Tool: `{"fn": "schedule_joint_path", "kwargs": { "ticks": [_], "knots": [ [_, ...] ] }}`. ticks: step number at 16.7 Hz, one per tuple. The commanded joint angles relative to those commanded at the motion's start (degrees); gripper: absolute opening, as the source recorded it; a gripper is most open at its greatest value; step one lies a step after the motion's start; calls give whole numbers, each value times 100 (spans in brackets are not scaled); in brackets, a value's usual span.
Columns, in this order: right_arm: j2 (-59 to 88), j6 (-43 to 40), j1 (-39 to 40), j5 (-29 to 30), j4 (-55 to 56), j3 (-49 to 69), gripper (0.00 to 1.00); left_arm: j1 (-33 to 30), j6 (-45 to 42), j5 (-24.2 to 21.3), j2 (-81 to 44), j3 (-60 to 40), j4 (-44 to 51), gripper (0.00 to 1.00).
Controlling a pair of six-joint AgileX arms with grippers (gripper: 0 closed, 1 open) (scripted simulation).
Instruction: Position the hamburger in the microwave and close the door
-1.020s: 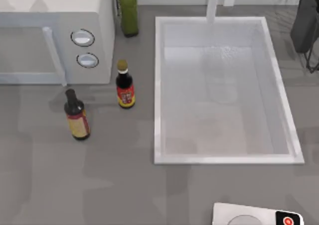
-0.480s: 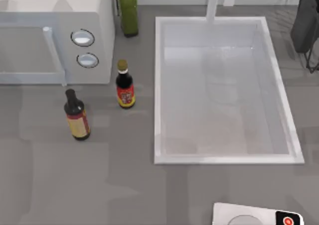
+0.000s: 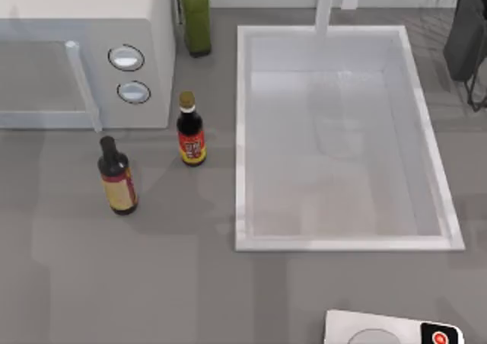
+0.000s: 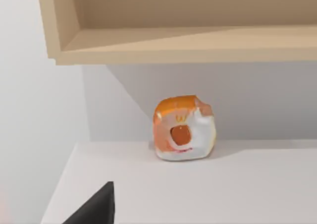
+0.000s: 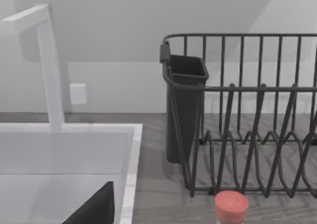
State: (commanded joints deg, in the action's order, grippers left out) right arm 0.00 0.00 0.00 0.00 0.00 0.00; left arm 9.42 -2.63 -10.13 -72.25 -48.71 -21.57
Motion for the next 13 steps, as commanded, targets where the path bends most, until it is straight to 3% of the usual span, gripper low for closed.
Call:
{"fn": "schedule_joint_path", "kwargs": {
  "ticks": [13],
  "knots": [
    [0,0,0,0,0,0,100,-736,205,792,5643,3812,1693,100]
  ]
}}
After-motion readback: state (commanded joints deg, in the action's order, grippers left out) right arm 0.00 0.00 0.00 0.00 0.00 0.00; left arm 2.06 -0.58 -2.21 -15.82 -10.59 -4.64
